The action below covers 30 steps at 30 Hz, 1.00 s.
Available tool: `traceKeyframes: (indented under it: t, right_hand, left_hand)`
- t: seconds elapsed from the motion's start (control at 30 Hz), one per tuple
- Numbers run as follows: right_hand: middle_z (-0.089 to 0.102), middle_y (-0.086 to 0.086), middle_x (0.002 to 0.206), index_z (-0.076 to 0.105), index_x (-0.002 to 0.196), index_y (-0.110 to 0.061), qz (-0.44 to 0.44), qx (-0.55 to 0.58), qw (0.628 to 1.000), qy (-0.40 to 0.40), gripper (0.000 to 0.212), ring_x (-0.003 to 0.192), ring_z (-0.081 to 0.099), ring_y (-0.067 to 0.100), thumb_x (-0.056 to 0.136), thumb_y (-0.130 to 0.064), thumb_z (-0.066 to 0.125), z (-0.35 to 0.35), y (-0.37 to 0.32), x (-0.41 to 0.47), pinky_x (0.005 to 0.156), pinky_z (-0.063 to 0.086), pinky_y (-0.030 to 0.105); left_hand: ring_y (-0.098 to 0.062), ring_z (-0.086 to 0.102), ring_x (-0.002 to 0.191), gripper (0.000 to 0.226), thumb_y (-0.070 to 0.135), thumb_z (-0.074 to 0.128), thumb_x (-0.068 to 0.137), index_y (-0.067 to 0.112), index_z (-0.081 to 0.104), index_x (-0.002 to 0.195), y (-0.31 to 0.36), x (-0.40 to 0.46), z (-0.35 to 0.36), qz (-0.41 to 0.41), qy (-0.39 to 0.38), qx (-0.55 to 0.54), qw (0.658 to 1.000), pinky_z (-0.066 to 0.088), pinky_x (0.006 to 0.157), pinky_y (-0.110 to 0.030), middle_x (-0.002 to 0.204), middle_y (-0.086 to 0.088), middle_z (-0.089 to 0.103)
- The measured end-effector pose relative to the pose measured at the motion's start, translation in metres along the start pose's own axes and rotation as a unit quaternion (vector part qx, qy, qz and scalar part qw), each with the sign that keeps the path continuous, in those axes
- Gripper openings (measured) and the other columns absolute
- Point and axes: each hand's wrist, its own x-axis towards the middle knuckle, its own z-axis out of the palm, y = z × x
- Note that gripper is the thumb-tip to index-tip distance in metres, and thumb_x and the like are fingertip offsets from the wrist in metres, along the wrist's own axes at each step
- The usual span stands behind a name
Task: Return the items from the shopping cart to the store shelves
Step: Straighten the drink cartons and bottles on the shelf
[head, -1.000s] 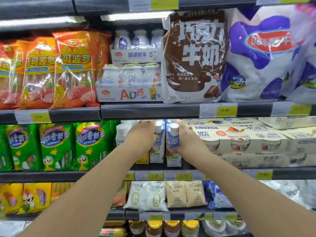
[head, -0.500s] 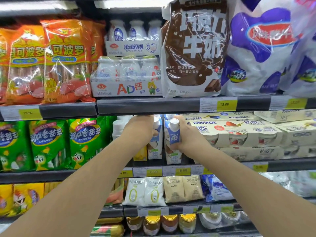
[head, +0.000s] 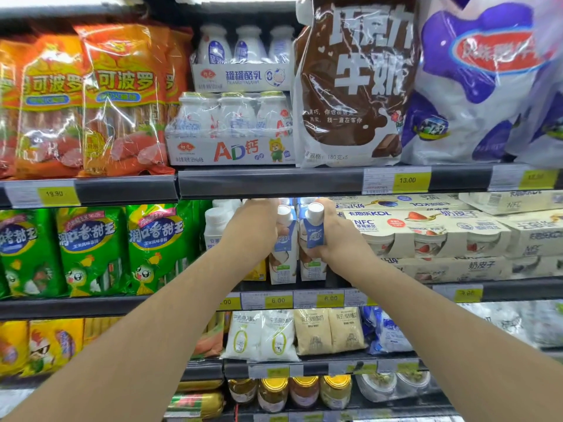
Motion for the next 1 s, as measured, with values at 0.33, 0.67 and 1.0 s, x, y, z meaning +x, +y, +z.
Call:
traceKeyframes:
  t: [0.33,0.67,1.0]
  right_hand:
    - [0.062,0.008,0.107,0.021,0.140,-0.031,-0.003,0.029,1.000,-0.009,0.089,0.092,0.061,0.026,0.075,-0.003,0.075,-0.006,0.001,-0.003,0.078,0.058,0.045]
    - [0.061,0.010,0.111,0.029,0.136,-0.018,-0.006,0.032,0.999,0.029,0.087,0.102,0.062,0.028,0.070,-0.020,0.086,-0.016,-0.006,-0.022,0.077,0.050,0.034]
    - [0.044,-0.003,0.135,0.041,0.135,-0.022,-0.140,-0.125,0.978,0.096,0.065,0.093,0.066,0.027,0.082,-0.043,0.071,-0.011,-0.066,-0.068,0.070,0.055,0.038]
  left_hand:
    - [-0.024,0.066,0.099,0.033,0.029,0.066,0.093,0.010,0.064,0.120,0.002,-0.007,-0.003,-0.010,-0.004,0.000,1.000,0.047,0.079,-0.032,0.107,-0.011,0.070]
    - [-0.025,0.060,0.116,0.067,0.038,0.077,0.082,0.014,0.048,0.137,-0.011,-0.025,-0.008,0.032,0.052,-0.010,0.998,0.047,0.092,-0.034,0.128,-0.009,0.063]
    - [-0.027,0.043,0.138,0.089,0.033,0.078,0.081,0.016,0.028,0.153,-0.090,-0.052,-0.031,-0.010,0.067,0.012,0.998,0.038,0.111,-0.040,0.152,-0.008,0.043]
